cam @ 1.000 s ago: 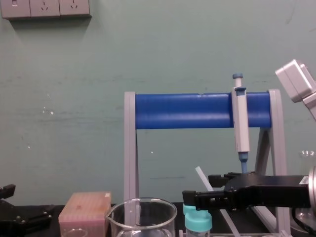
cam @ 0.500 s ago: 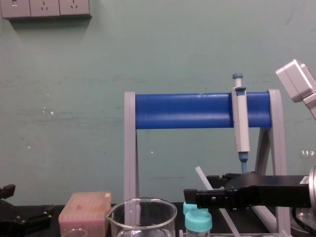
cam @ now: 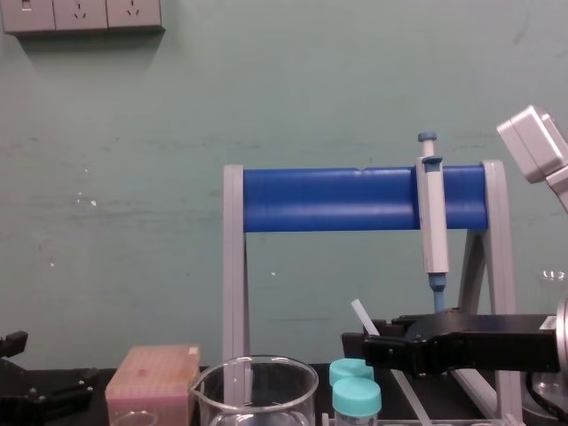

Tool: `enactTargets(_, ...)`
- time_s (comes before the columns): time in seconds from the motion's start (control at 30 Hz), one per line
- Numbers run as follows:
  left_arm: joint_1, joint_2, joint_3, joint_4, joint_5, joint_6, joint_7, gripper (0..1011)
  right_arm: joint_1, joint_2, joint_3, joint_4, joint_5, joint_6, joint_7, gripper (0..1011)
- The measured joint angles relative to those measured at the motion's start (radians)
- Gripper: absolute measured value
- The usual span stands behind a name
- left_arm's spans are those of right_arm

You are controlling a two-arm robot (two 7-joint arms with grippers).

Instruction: Pick up the stirring rod with one hand, then place it down.

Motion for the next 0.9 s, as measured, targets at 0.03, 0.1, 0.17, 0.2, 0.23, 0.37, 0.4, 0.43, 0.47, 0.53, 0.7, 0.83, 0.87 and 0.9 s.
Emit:
enactTargets(0.03, 0.0, 0.0, 0.0, 0.0, 0.0, 0.0, 0.0, 1000, 0.0, 0.0, 0.0, 0.0, 0.0, 0.0, 0.0, 393)
enactTargets(0.1, 0.0, 0.0, 0.0, 0.0, 0.0, 0.0, 0.0, 1000, 0.0, 0.0, 0.0, 0.0, 0.001, 0.0, 0.0, 345)
enactTargets(0.17, 0.0, 0.0, 0.0, 0.0, 0.0, 0.0, 0.0, 1000, 0.0, 0.0, 0.0, 0.0, 0.001, 0.0, 0.0, 266)
enactTargets(0.2, 0.0, 0.0, 0.0, 0.0, 0.0, 0.0, 0.0, 1000, 0.0, 0.0, 0.0, 0.0, 0.001, 0.001, 0.0, 250)
enactTargets(0.23, 0.0, 0.0, 0.0, 0.0, 0.0, 0.0, 0.0, 1000, 0.0, 0.0, 0.0, 0.0, 0.001, 0.001, 0.0, 191)
enactTargets(0.37, 0.0, 0.0, 0.0, 0.0, 0.0, 0.0, 0.0, 1000, 0.0, 0.0, 0.0, 0.0, 0.001, 0.001, 0.0, 82)
enactTargets(0.4, 0.0, 0.0, 0.0, 0.0, 0.0, 0.0, 0.0, 1000, 0.0, 0.0, 0.0, 0.0, 0.001, 0.001, 0.0, 75)
enactTargets(0.43, 0.0, 0.0, 0.0, 0.0, 0.0, 0.0, 0.0, 1000, 0.0, 0.0, 0.0, 0.0, 0.001, 0.001, 0.0, 68)
enactTargets(0.47, 0.0, 0.0, 0.0, 0.0, 0.0, 0.0, 0.0, 1000, 0.0, 0.0, 0.0, 0.0, 0.001, 0.001, 0.0, 69)
enactTargets(0.53, 0.0, 0.0, 0.0, 0.0, 0.0, 0.0, 0.0, 1000, 0.0, 0.0, 0.0, 0.0, 0.001, 0.001, 0.0, 68)
enactTargets(0.7, 0.0, 0.0, 0.0, 0.0, 0.0, 0.0, 0.0, 1000, -0.017, -0.004, 0.014, -0.007, -0.006, -0.038, -0.003, 68)
enactTargets(0.83, 0.0, 0.0, 0.0, 0.0, 0.0, 0.0, 0.0, 1000, -0.042, -0.01, 0.036, -0.018, -0.017, -0.1, -0.019, 68)
enactTargets(0.87, 0.0, 0.0, 0.0, 0.0, 0.0, 0.0, 0.0, 1000, -0.051, -0.012, 0.043, -0.023, -0.02, -0.119, -0.024, 68)
enactTargets(0.9, 0.0, 0.0, 0.0, 0.0, 0.0, 0.0, 0.0, 1000, -0.065, -0.013, 0.054, -0.032, -0.027, -0.152, -0.034, 68)
